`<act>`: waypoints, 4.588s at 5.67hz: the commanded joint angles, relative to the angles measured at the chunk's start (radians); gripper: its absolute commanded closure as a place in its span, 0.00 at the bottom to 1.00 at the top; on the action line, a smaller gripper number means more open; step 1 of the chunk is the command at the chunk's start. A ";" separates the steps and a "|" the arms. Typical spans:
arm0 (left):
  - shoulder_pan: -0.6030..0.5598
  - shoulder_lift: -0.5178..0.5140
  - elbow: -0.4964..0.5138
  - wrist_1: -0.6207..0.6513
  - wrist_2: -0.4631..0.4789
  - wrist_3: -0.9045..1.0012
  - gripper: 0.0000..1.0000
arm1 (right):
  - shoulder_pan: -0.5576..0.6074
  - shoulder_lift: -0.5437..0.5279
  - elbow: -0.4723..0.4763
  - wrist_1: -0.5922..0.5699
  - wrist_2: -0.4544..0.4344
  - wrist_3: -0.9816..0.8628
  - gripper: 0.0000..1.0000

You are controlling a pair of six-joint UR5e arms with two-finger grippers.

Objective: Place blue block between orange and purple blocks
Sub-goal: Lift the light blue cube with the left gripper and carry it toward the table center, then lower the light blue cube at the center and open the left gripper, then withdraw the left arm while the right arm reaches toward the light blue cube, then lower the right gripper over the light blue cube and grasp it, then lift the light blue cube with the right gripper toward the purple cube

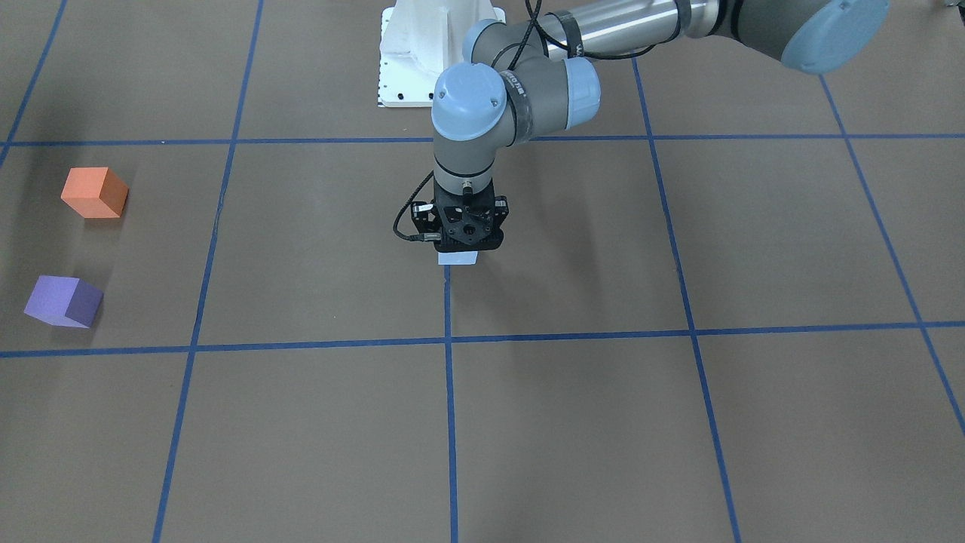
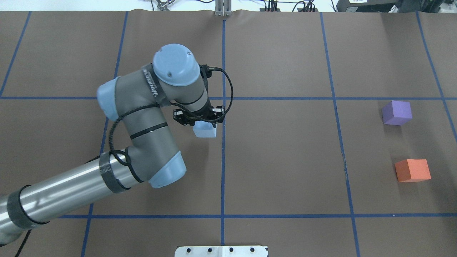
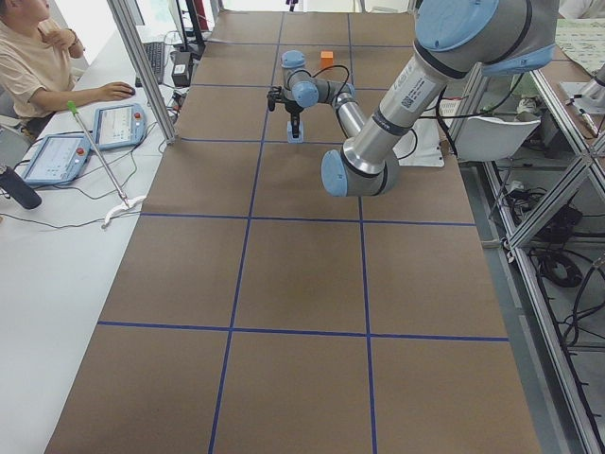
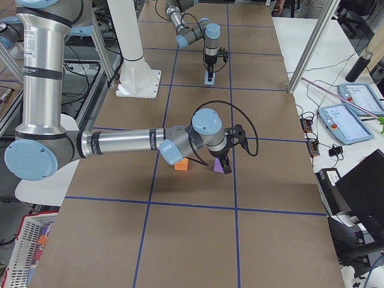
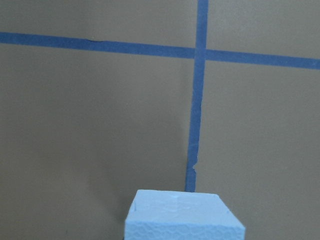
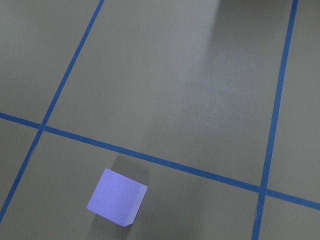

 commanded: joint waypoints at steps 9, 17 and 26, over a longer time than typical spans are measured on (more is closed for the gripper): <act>-0.331 0.536 -0.584 0.271 -0.069 0.705 0.00 | -0.608 0.539 0.118 -0.295 -0.264 0.687 0.00; -0.993 0.828 -0.306 0.267 -0.350 1.684 0.00 | -1.089 0.943 -0.299 -0.426 -0.759 0.955 0.01; -1.036 0.839 -0.250 0.259 -0.364 1.670 0.00 | -0.885 0.928 -0.278 -0.434 -0.598 0.830 1.00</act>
